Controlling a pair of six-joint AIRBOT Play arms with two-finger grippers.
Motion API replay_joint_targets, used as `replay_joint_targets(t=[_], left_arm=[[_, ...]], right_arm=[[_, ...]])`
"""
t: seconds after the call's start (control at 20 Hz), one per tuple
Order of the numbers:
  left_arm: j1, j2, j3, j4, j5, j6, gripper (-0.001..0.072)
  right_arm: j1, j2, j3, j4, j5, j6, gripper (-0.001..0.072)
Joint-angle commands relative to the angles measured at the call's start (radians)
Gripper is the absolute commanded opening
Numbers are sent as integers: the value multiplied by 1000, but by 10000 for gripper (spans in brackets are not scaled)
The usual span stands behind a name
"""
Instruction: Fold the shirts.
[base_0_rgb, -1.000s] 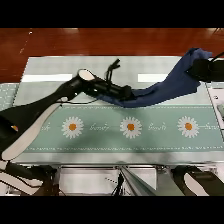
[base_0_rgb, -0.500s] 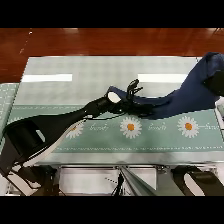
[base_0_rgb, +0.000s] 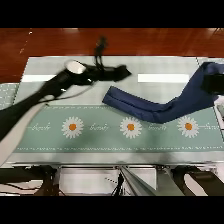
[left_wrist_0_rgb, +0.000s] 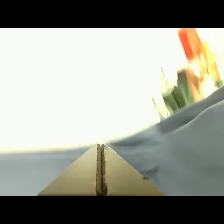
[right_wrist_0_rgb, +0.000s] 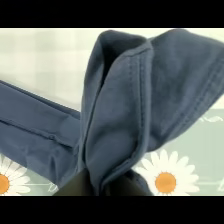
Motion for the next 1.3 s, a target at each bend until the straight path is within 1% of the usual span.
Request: replay_joint_targets(t=[0.0,0.15,0.25,0.4,0.55,0.6,0.65,0.7,0.75,0.85,0.9,0.95,1.05,1.1,1.15,1.2,1.25], left_arm=[[211,188,1,130,-70,4,18],[364,311,0,163,-179,4,18],[444,378,0,166,-261,4,19],[526,469,0,166,-372,4,19],[555,540,0,178,-437,4,19],[555,555,0,206,-443,3,19],[555,563,0,233,-443,-6,19],[557,565,0,261,-443,-26,19],[558,563,0,284,-444,-46,19],[558,562,0,317,-445,-59,19],[558,563,0,321,-446,-59,20],[558,562,0,321,-445,-59,20],[558,562,0,329,-445,-59,20],[558,562,0,341,-445,-59,20],[558,562,0,352,-447,-59,20],[558,562,0,359,-452,-59,20],[558,562,0,364,-458,-59,20]], right_arm=[[85,-129,0,21,-113,6,25],[222,-266,0,21,-210,85,26],[306,-362,0,50,-305,135,26],[407,-500,0,192,-505,158,27],[483,-616,0,330,-680,211,27],[504,-648,0,387,-735,214,102],[518,-668,0,444,-775,213,317],[526,-676,0,478,-795,213,473],[526,-671,0,473,-794,211,481],[495,-633,0,403,-725,204,481],[465,-598,0,332,-653,199,481],[431,-559,0,244,-565,197,481],[348,-470,0,-14,-338,194,480],[298,-430,0,-172,-208,171,478],[246,-401,-5,-304,-105,134,459],[174,-369,-32,-380,-44,90,449],[85,-333,-79,-370,-31,60,449]])
